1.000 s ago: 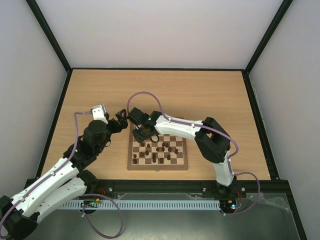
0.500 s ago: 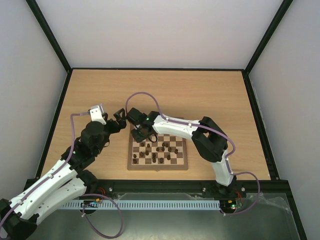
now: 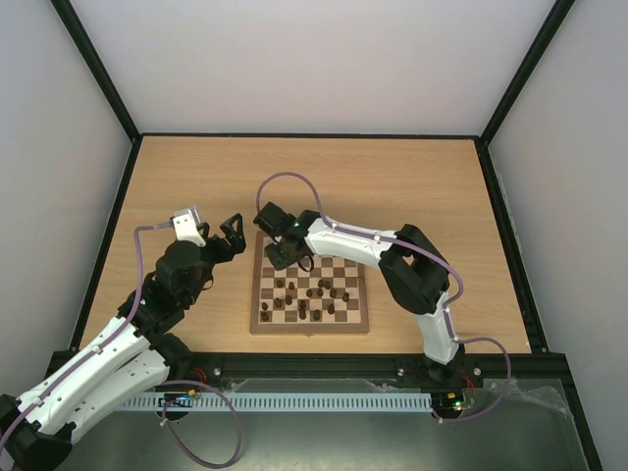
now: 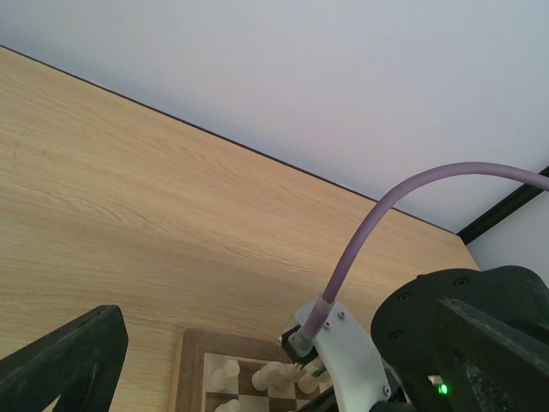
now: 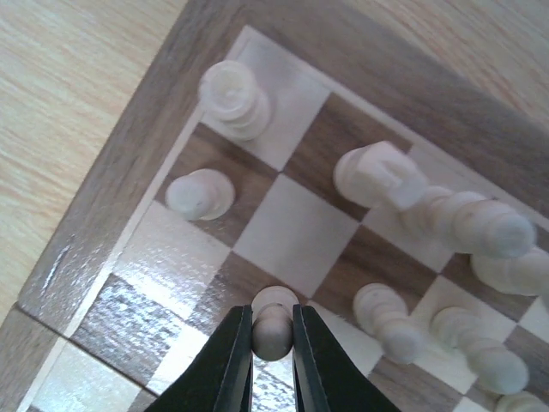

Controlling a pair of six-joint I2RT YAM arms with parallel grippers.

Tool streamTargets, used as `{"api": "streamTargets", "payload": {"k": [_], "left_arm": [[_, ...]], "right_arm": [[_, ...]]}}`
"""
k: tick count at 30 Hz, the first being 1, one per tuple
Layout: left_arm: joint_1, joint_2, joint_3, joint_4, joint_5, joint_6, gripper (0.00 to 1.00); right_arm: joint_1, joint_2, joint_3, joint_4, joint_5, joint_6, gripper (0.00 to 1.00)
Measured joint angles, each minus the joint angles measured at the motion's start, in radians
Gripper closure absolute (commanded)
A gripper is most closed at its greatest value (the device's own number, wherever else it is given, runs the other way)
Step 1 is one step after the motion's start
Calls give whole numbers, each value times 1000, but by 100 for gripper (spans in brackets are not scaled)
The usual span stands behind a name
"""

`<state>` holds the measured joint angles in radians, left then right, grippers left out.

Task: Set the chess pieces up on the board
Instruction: Place the chess piece on the chessboard.

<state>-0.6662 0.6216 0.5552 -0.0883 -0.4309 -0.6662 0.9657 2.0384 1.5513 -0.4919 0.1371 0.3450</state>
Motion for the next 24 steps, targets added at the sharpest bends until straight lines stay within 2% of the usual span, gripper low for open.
{"api": "streamTargets", "payload": {"k": [24], "left_arm": [[0,0,0,0,0,0,0]], "right_arm": [[-30,29,60,4,-3,0,86]]}}
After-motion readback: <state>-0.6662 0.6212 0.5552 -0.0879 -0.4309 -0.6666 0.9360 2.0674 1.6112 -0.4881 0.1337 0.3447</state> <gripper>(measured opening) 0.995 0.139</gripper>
